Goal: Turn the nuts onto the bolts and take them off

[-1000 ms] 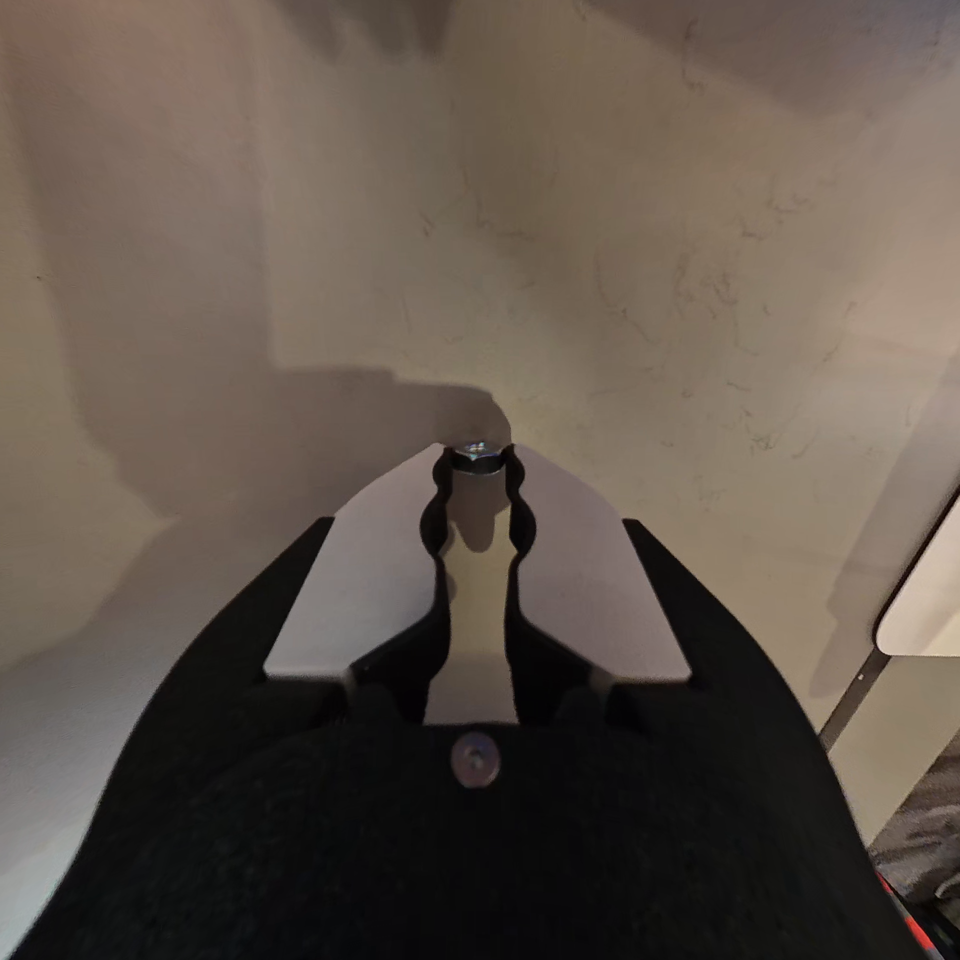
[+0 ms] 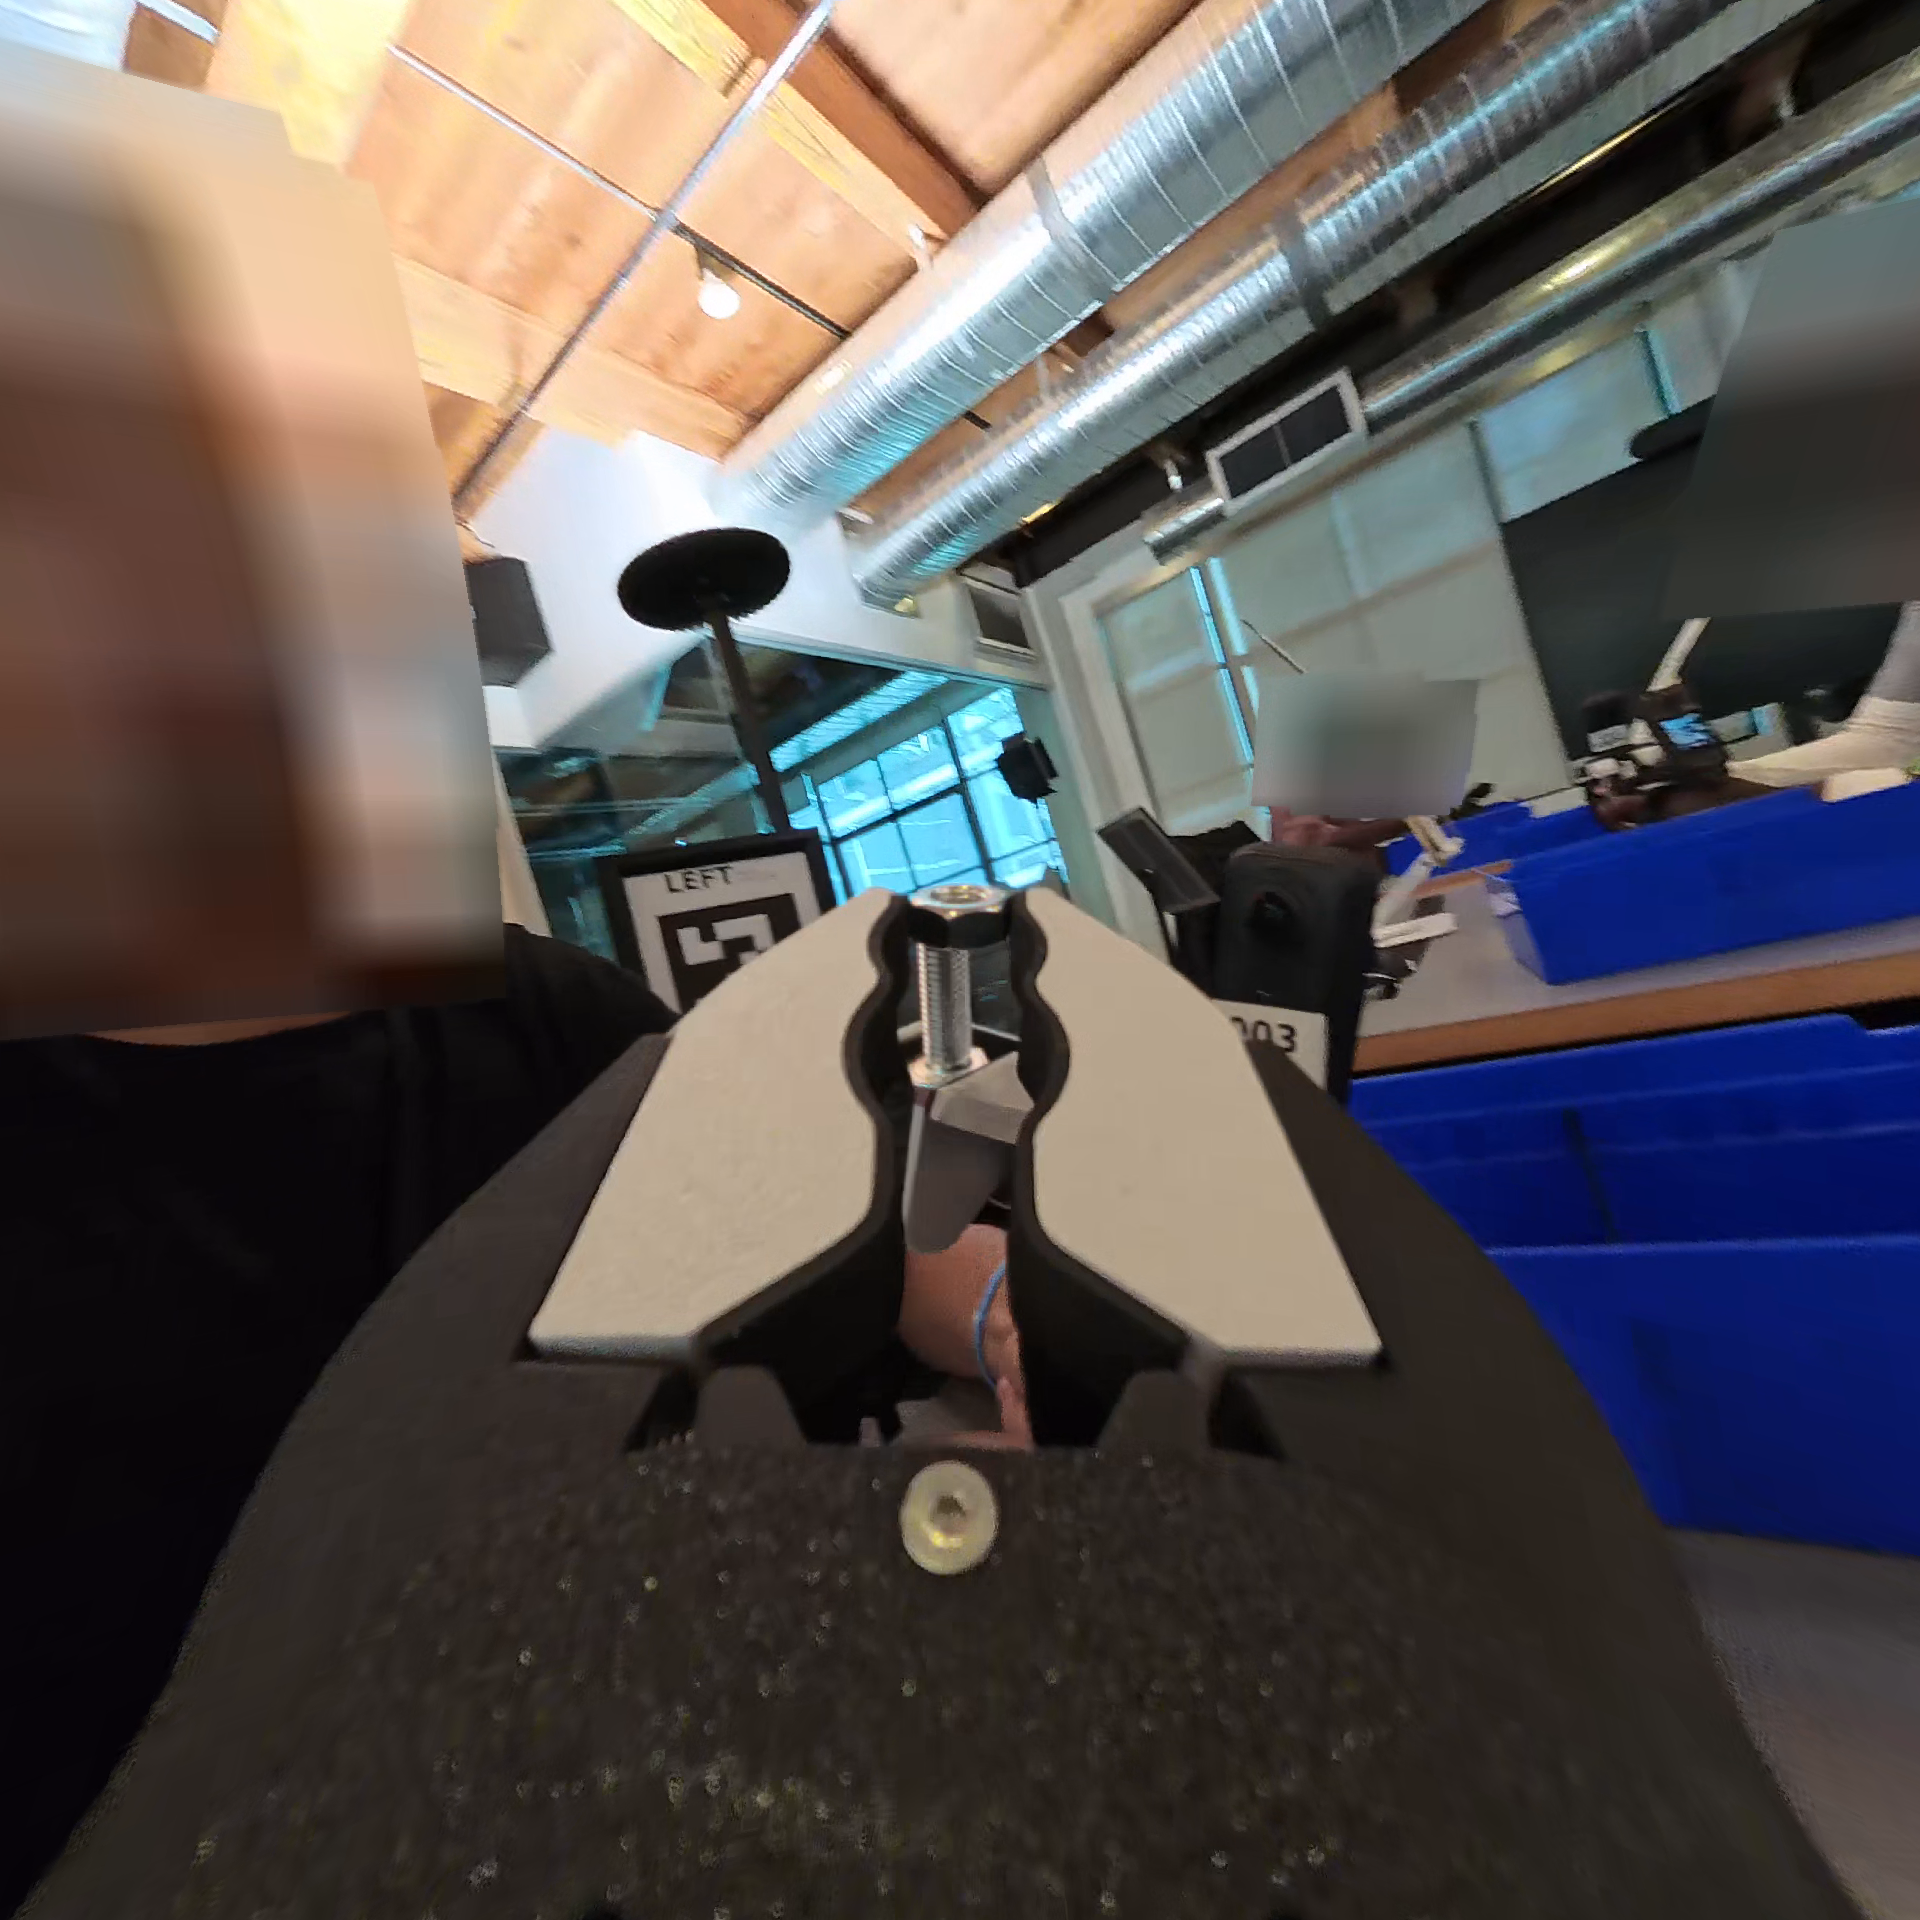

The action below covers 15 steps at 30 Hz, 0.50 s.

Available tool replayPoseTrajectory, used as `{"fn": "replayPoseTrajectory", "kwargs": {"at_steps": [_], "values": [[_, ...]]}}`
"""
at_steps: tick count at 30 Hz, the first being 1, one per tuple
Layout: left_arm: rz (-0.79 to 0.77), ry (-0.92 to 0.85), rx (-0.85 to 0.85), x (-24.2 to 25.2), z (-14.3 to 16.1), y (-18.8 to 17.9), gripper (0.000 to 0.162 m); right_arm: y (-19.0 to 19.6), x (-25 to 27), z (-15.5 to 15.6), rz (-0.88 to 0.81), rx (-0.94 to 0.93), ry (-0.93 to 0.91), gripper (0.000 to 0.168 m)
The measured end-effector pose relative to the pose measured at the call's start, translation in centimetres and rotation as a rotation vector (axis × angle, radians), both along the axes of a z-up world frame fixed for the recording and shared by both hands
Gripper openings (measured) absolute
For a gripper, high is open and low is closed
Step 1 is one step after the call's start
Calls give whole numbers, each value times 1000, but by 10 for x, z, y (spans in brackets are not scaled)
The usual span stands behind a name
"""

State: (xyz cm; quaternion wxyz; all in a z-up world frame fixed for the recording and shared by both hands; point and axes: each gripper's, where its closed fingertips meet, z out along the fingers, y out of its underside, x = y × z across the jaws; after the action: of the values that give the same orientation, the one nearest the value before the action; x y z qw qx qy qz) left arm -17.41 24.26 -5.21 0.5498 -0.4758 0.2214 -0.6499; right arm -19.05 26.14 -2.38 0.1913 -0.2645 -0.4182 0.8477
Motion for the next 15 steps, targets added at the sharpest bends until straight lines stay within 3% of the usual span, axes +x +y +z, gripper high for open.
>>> {"fn": "replayPoseTrajectory", "kwargs": {"at_steps": [15], "values": [[-165, -93, -57, 8, -1, 0, 17, -7, 4, -1, 110, -85, 41, 18]]}}
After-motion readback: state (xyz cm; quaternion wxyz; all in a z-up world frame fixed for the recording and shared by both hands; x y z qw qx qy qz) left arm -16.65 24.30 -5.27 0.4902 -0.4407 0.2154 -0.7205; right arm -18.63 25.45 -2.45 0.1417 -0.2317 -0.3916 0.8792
